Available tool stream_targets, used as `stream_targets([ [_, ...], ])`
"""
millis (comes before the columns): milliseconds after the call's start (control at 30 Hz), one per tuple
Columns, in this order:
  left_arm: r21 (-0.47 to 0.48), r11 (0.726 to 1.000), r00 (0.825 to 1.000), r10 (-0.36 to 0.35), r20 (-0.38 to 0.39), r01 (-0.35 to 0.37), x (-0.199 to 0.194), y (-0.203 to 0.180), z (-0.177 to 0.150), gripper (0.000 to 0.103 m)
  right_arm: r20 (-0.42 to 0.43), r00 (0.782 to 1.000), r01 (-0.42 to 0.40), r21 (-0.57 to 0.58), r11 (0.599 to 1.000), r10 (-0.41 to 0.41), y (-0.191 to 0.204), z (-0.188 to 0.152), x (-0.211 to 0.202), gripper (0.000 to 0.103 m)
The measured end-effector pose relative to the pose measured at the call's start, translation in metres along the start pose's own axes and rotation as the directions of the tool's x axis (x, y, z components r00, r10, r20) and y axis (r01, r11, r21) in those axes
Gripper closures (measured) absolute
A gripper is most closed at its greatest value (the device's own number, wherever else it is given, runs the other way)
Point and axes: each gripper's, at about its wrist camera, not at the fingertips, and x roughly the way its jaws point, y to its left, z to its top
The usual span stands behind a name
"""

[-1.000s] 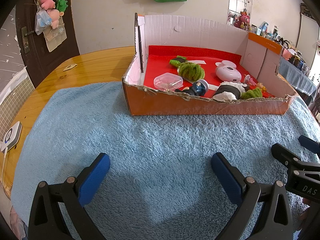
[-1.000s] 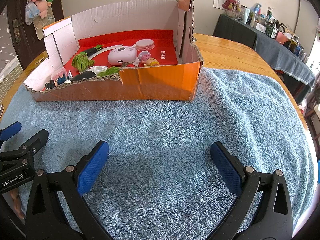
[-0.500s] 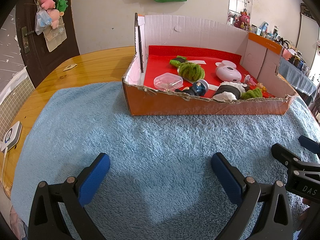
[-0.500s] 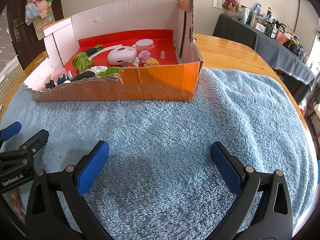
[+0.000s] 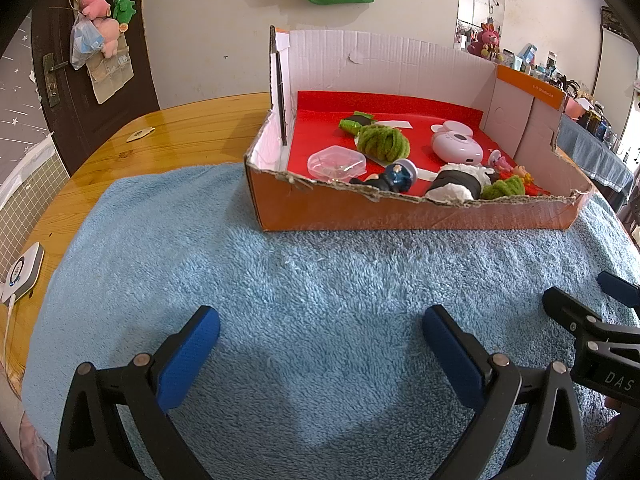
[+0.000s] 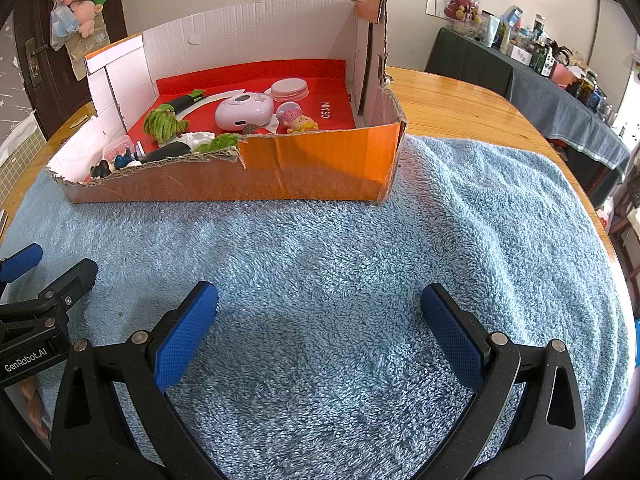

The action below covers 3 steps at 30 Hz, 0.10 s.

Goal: Organize objects

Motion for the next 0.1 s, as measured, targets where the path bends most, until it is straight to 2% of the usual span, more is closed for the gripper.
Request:
stream_targets([
  [100, 0.0, 1.0, 1.0, 0.0, 0.0, 0.0, -0.0001, 0.0, 0.0, 0.0, 0.0, 1.0, 0.0, 0.0, 1.0, 0.0, 0.0, 0.0, 0.0, 0.0],
])
